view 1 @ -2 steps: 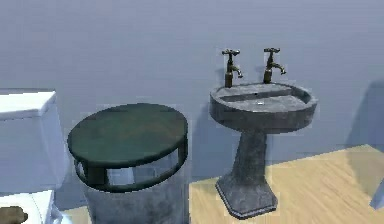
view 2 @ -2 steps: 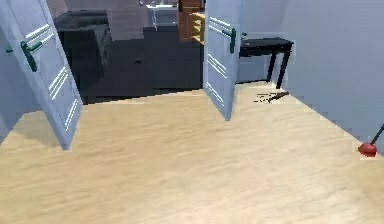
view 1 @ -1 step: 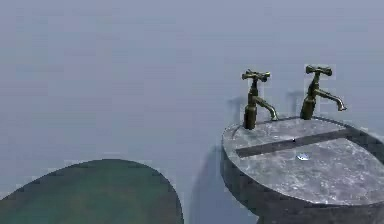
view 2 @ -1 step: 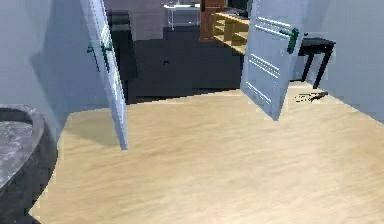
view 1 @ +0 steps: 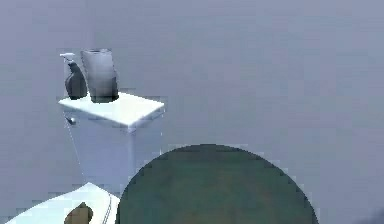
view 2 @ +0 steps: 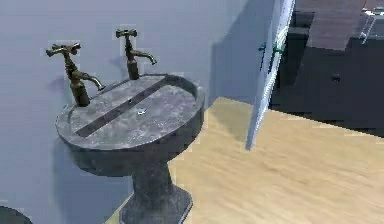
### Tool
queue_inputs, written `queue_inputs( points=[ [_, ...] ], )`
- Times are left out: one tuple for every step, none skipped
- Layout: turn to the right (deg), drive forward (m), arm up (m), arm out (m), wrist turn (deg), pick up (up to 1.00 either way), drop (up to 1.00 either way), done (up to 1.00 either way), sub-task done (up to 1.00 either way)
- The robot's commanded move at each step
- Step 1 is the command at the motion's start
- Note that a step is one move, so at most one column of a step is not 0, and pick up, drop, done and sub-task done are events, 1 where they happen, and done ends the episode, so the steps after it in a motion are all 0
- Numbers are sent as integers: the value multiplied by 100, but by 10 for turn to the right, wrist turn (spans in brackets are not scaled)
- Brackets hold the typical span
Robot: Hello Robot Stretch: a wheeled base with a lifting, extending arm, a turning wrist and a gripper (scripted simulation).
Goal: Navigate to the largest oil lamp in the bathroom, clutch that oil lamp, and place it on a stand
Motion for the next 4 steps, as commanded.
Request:
queue_inputs(
  points=[
    [-450, 0, 0, 0, 0, 0, 0, 0, 0],
    [-450, 0, 0, 0, 0, 0, 0, 0, 0],
    [-360, 0, 0, 0, 0, 0, 0, 0, 0],
    [0, 0, 50, 0, 0, 0, 0, 0, 0]
  ],
)
